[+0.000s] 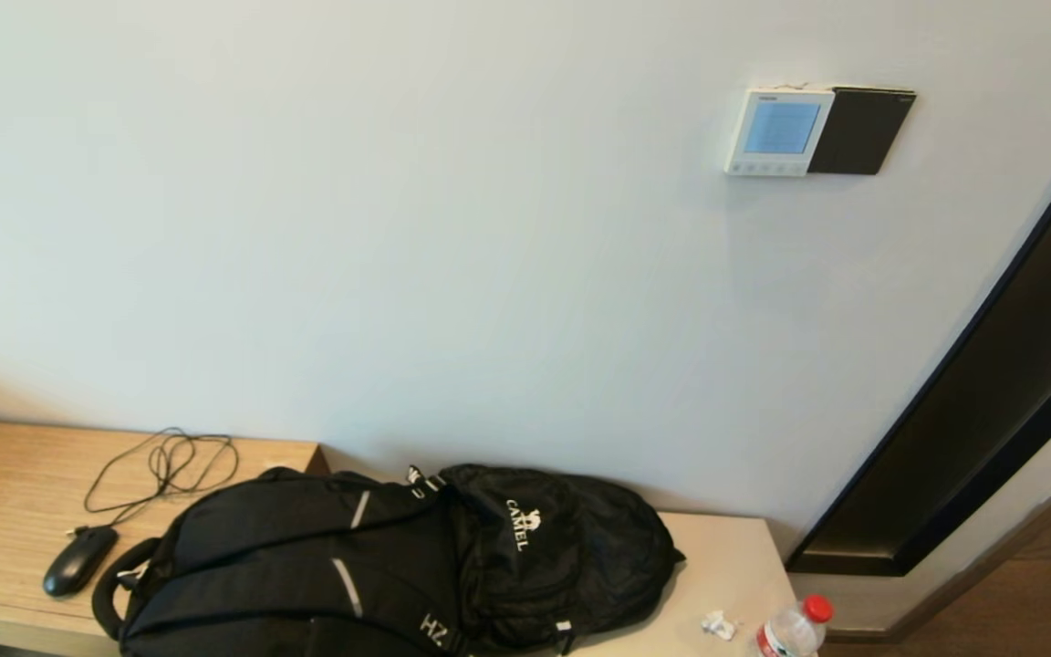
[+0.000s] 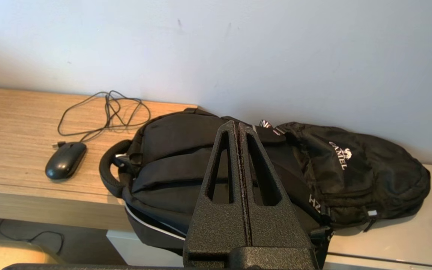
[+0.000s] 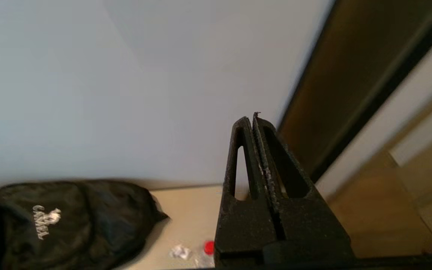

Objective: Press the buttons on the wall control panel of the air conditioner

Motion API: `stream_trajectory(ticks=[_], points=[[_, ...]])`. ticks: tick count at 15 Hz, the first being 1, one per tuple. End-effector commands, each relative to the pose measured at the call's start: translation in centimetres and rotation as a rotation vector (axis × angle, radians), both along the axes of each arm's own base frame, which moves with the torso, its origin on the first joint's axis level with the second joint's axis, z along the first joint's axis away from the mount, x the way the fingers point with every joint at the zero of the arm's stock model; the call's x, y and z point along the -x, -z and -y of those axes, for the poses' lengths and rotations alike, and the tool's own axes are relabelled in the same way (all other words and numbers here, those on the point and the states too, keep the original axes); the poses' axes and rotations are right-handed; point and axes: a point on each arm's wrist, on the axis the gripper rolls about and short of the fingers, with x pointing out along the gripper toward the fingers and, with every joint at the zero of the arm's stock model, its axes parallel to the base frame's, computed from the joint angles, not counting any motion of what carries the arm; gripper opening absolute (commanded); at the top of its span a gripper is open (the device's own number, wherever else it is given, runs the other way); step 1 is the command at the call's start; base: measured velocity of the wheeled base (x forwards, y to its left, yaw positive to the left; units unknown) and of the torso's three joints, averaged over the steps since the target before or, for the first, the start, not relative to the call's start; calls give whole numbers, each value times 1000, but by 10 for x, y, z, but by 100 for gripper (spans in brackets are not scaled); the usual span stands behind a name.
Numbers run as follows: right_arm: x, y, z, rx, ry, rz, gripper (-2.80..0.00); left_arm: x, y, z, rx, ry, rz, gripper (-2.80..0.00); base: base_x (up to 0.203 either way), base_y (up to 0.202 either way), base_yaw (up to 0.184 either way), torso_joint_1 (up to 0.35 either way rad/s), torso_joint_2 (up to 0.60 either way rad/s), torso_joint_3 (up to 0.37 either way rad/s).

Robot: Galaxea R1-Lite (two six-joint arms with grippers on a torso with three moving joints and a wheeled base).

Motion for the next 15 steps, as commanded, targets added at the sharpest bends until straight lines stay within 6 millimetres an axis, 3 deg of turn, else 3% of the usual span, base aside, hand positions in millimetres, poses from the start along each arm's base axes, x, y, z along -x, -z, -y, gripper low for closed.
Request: stream_trajectory(ticks=[1,6,8,15], points=[[47,36,6,-2,90,50,-280,0,0,0,0,-1,0,-280,0,0,0,0,0,0],[87,99,7,4,211,19,-280,0,0,0,0,0,2,-280,0,0,0,0,0,0],[85,126,6,1,188,-51,-280,0,0,0,0,0,3,-280,0,0,0,0,0,0],[80,169,1,-43,-186,-136,-280,0,0,0,0,-1,3,-280,0,0,0,0,0,0]])
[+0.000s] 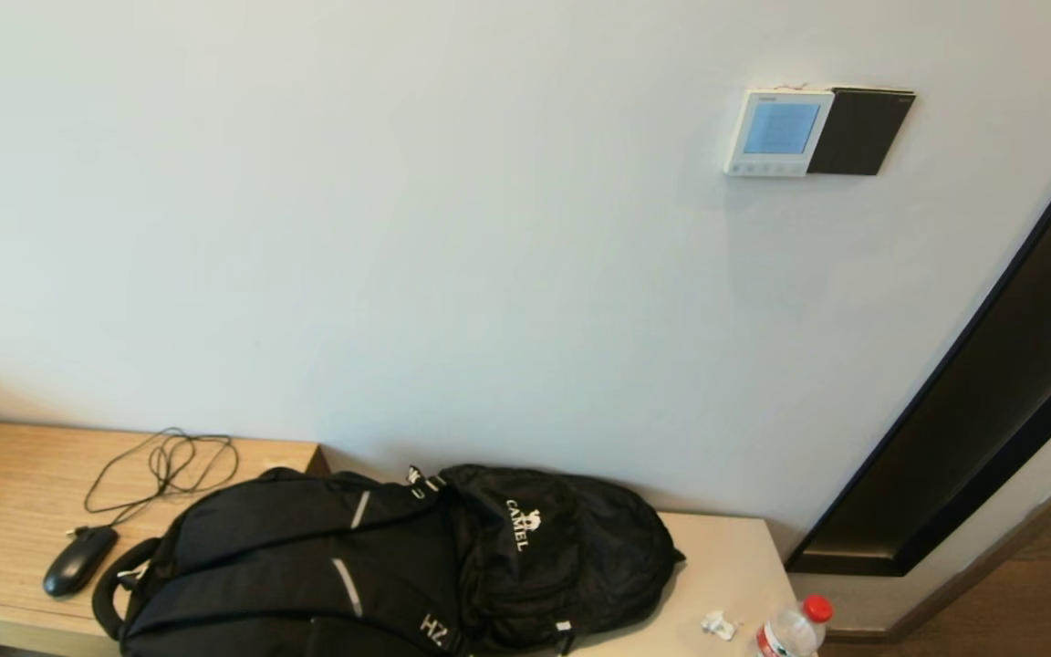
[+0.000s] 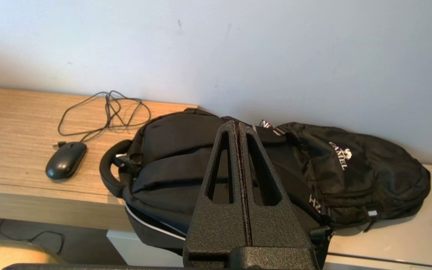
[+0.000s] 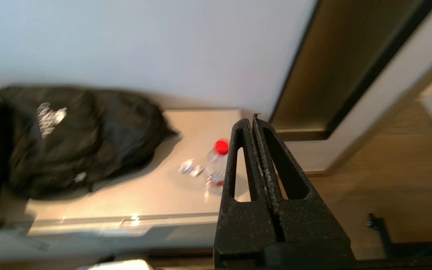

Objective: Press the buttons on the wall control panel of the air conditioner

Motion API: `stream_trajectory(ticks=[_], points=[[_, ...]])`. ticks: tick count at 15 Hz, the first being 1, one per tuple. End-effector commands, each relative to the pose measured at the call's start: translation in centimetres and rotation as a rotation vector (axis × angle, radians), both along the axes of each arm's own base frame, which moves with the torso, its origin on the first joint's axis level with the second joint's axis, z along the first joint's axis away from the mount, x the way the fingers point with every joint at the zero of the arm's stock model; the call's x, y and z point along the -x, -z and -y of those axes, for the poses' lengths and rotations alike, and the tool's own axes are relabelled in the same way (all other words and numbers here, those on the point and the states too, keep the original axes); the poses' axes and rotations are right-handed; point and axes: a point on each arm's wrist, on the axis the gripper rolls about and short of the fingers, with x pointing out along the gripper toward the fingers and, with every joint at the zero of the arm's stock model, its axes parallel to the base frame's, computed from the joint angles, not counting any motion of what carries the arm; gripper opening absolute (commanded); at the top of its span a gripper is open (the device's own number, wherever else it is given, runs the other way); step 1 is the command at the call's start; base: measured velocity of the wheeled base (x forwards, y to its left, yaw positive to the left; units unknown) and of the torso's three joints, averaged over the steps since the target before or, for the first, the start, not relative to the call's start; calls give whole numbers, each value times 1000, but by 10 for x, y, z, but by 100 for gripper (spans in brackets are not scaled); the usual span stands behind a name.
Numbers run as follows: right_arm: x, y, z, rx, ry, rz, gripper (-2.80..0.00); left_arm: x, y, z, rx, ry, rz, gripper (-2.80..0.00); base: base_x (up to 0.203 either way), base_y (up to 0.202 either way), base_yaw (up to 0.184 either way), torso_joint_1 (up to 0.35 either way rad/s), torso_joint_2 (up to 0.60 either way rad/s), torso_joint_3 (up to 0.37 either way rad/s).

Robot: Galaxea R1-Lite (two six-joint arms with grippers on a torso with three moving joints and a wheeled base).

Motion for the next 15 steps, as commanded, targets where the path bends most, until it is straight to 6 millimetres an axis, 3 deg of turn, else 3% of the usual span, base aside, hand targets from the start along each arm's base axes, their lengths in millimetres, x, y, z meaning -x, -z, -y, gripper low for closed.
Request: stream_trajectory(ticks=[1,6,15], points=[[2,10,0,-19,-59,6,-280,0,0,0,1,-1,-1,-280,0,0,0,0,0,0],[23,24,-2,-13,-100,161,-280,0,0,0,1,-1,2,-280,0,0,0,0,0,0],[23,26,-2,-89,-86,142,-280,0,0,0,1,-1,1,-280,0,0,0,0,0,0]])
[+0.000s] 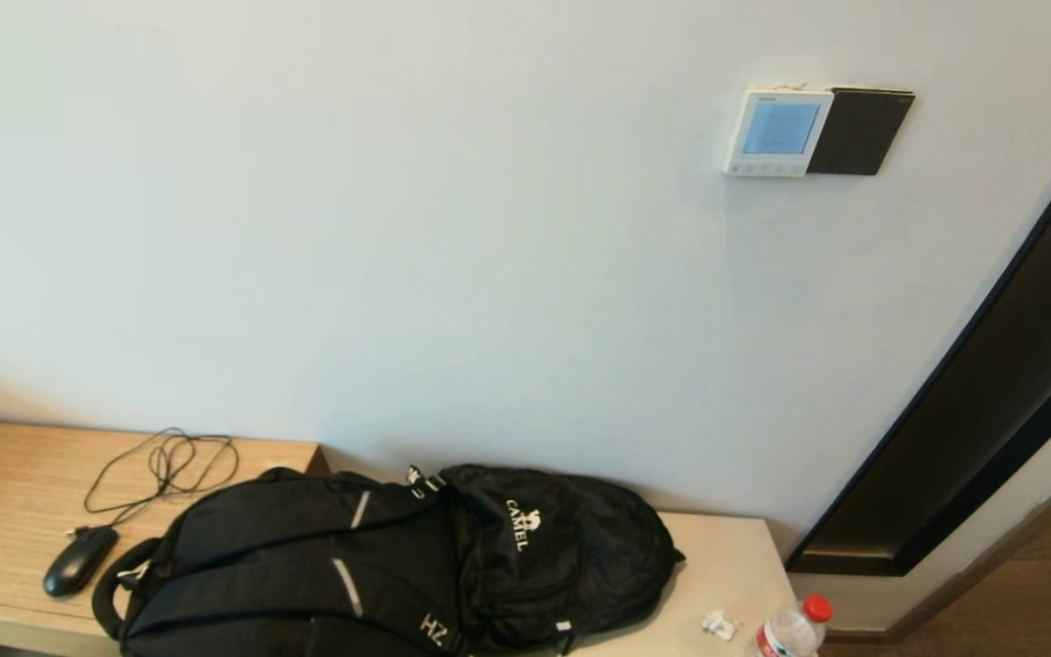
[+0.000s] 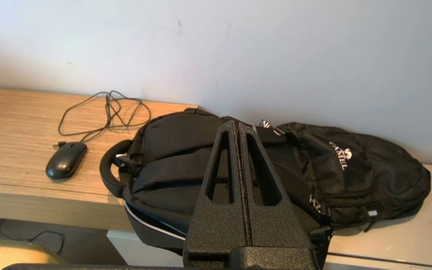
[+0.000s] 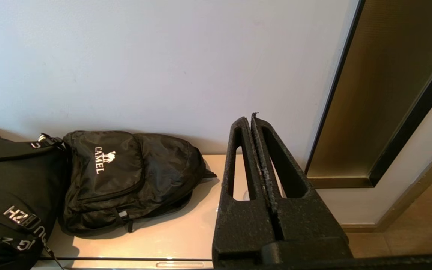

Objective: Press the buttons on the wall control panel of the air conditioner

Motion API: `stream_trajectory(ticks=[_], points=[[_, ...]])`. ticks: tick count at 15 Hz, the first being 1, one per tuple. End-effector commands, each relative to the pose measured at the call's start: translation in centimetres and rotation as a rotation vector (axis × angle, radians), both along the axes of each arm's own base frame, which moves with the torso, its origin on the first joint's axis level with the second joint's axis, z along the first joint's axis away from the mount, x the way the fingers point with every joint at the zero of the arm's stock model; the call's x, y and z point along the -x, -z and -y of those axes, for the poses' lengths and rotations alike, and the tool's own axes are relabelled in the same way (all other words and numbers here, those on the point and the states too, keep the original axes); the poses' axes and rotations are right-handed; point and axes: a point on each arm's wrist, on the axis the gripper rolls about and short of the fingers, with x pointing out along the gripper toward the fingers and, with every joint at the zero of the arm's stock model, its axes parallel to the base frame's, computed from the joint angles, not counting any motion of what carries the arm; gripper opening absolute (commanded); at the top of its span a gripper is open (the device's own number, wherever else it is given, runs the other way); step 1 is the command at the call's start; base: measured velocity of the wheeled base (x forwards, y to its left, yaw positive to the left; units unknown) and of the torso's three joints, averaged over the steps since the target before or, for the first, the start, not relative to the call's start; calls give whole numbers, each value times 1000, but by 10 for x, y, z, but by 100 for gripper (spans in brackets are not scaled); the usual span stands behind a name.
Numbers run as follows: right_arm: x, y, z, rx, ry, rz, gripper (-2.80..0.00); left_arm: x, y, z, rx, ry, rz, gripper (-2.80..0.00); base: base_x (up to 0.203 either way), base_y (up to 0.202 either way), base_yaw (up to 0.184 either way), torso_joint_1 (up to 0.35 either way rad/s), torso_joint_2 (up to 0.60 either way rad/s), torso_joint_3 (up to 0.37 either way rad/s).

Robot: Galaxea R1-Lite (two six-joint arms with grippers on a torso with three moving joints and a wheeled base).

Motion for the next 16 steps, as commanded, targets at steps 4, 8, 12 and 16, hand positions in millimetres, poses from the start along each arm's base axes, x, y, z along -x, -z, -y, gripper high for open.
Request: stream_trajectory(ticks=[4,8,12,16], points=[[0,1,0,-5,3,-7,-280,0,0,0,0,-2,0,-280,0,0,0,0,0,0],[0,1,0,-5,3,-7,-280,0,0,0,0,-2,-2,-280,0,0,0,0,0,0],[0,1,0,-5,3,-7,-280,0,0,0,0,0,-2,-280,0,0,0,0,0,0],[0,1,0,-5,3,-7,-280,0,0,0,0,-1,0,-280,0,0,0,0,0,0]])
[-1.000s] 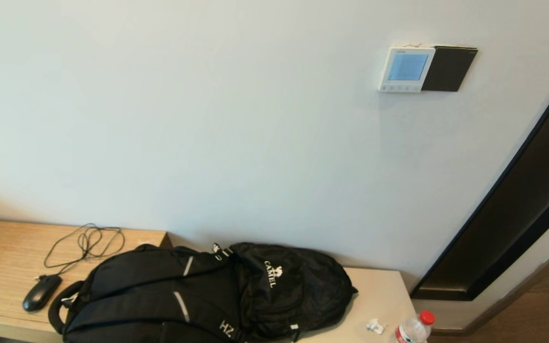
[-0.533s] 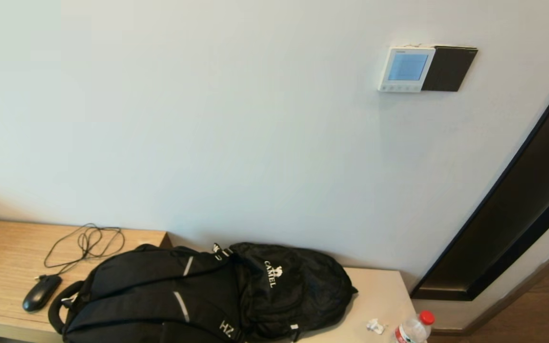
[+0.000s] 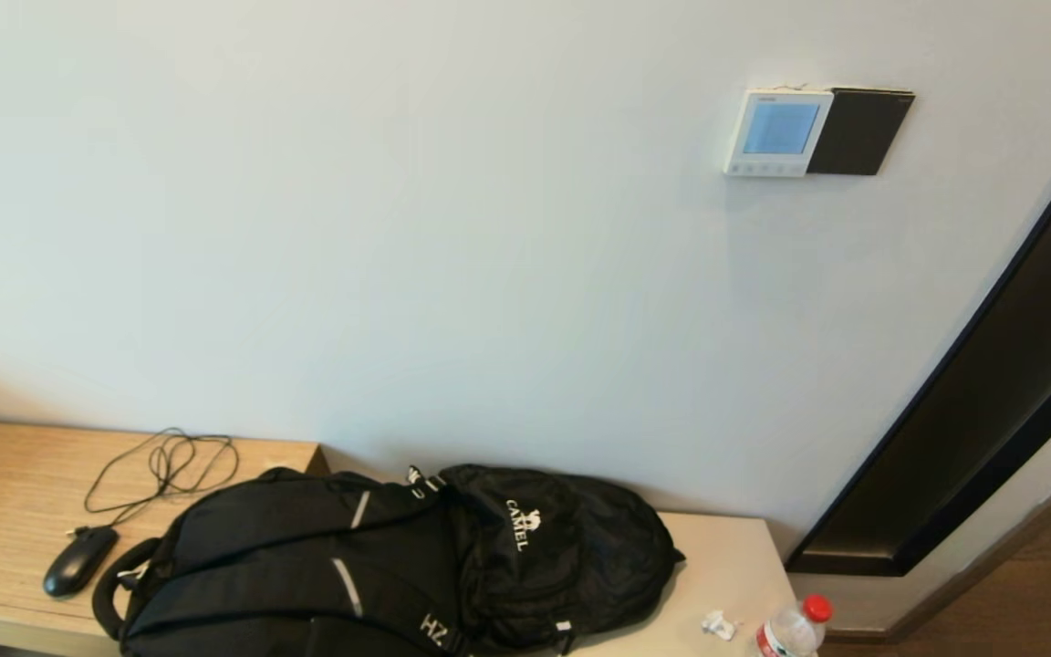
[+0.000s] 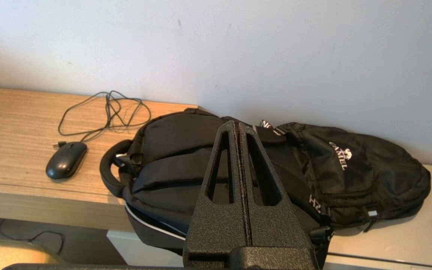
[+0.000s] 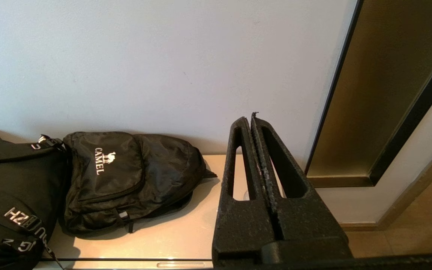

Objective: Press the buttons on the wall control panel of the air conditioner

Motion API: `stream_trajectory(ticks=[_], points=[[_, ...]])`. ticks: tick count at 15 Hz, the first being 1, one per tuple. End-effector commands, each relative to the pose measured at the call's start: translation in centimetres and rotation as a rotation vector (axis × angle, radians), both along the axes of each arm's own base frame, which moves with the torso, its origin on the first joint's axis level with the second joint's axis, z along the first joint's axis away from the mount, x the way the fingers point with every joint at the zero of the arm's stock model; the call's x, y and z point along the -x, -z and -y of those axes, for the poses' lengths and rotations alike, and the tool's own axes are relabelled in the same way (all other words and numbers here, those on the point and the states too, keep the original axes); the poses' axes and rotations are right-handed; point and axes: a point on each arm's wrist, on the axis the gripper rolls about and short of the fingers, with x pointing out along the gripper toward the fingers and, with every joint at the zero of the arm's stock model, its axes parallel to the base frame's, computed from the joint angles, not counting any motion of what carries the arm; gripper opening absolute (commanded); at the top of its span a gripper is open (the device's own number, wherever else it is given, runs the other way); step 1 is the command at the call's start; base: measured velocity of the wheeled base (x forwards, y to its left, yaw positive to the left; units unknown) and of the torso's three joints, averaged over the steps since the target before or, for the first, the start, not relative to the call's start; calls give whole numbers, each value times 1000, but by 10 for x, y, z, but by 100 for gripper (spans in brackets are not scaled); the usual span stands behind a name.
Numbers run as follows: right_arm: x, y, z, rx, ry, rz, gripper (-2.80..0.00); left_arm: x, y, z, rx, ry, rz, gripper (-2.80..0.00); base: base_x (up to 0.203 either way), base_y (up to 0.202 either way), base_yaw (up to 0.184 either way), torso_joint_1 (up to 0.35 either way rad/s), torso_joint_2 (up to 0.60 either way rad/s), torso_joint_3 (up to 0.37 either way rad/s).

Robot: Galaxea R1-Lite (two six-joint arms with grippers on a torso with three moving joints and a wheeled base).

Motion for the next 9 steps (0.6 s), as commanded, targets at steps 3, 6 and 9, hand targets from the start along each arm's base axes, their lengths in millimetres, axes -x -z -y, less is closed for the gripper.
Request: stream_trajectory(ticks=[3,6,9], points=[[0,1,0,0,-2,-4,-280,0,0,0,0,0,1,-280,0,0,0,0,0,0],[0,1,0,0,-2,-1,-280,0,0,0,0,-1,-2,-280,0,0,0,0,0,0],[0,1,0,0,-2,0,-280,0,0,0,0,-1,-2,-280,0,0,0,0,0,0]])
